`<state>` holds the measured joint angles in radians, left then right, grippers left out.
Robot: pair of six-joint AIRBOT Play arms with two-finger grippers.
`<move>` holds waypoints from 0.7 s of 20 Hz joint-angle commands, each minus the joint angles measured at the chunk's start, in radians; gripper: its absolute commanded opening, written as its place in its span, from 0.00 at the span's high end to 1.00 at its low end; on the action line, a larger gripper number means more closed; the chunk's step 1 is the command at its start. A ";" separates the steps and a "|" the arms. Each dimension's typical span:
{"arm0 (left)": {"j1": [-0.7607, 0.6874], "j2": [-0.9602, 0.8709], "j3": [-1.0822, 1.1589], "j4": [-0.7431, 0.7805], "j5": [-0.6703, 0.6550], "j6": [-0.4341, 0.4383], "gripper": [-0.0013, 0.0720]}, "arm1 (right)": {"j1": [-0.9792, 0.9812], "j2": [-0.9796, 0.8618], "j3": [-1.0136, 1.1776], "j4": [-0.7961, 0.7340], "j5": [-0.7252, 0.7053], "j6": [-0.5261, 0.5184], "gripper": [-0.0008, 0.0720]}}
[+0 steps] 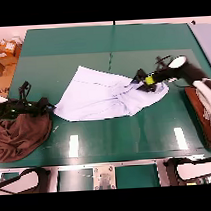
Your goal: Fold the shirts.
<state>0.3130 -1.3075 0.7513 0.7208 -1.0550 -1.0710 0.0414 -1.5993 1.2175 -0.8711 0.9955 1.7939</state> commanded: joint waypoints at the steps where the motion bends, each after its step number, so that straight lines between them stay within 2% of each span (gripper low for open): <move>1: 0.001 0.001 0.000 0.000 0.009 0.004 0.95 | 0.053 -0.131 0.013 0.200 -0.083 -0.111 0.26; 2: 0.001 0.001 0.000 0.000 0.011 0.003 0.95 | 0.053 -0.148 0.022 0.228 -0.089 -0.137 0.27; 3: 0.001 0.001 0.000 0.000 0.011 0.003 0.95 | 0.053 -0.156 0.029 0.240 -0.091 -0.161 0.47; 4: 0.001 0.001 0.000 0.000 0.012 0.003 0.95 | 0.053 -0.155 0.037 0.240 -0.090 -0.188 0.81; 5: 0.001 0.001 0.000 0.000 0.016 0.005 0.95 | 0.052 -0.155 0.053 0.239 -0.080 -0.216 0.96; 9: 0.001 0.041 0.082 0.005 0.008 -0.010 0.95 | 0.004 -0.109 0.194 0.238 0.054 -0.289 0.96; 11: 0.001 0.127 0.190 0.010 0.008 -0.045 0.95 | -0.050 -0.032 0.305 0.239 0.138 -0.292 0.96; 14: 0.001 0.298 0.417 0.111 0.046 -0.127 0.95 | -0.159 0.141 0.480 0.238 0.211 -0.295 0.96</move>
<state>0.3130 -1.1339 1.0012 0.7586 -1.0458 -1.1267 -0.0383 -1.5795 1.5562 -0.6399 1.1160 1.5185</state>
